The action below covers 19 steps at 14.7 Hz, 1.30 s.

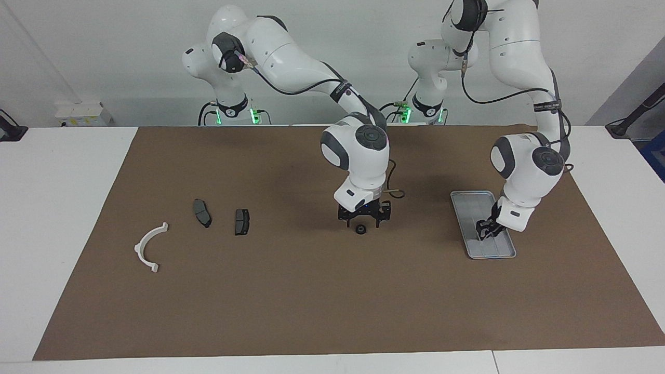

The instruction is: Place bearing gear from tray to pile

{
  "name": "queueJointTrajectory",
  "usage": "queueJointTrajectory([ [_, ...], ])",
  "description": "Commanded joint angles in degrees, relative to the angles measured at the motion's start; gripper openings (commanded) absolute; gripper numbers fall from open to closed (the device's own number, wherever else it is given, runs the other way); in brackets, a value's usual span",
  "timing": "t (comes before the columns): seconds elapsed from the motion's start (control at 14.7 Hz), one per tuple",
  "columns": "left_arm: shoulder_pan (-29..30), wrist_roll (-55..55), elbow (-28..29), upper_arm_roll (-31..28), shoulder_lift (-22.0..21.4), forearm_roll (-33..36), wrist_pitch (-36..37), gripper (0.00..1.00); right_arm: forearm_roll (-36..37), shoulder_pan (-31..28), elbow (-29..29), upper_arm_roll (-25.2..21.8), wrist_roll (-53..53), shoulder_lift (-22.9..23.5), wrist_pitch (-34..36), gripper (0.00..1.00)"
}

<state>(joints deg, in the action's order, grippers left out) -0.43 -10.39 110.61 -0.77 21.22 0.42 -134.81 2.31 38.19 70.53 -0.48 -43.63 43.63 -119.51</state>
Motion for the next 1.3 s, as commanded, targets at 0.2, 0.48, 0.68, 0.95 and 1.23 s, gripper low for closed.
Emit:
queueJointTrajectory([
  [0.2, 0.43, 0.2, 0.84, 0.24, -0.22, 0.54, -1.42, 0.08, 0.06, -0.05, 4.78, 0.31, -0.14, -0.65, -3.89, 0.92],
  [0.48, 0.6, 0.02, -0.21, 0.16, -0.22, 0.54, 1.82, 0.0, -0.11, 0.04, 6.19, 0.4, -0.14, -0.91, -3.89, 0.92],
  [0.68, 0.6, -0.33, -4.51, 0.24, -1.09, 0.45, 9.81, 0.0, -0.29, 0.04, 6.28, 0.92, -0.14, -0.91, -3.89, 0.87],
  [0.95, 1.21, -0.51, -4.79, 0.16, -5.39, 0.11, 15.27, 0.0, -0.29, 0.22, 6.89, 0.92, -0.23, -0.82, -5.11, 0.71],
  [1.23, 1.83, -0.95, -5.49, 0.16, -8.91, -0.16, 19.75, 0.0, -0.29, 0.22, 7.34, 0.92, -0.23, -0.91, -5.56, 0.19],
])
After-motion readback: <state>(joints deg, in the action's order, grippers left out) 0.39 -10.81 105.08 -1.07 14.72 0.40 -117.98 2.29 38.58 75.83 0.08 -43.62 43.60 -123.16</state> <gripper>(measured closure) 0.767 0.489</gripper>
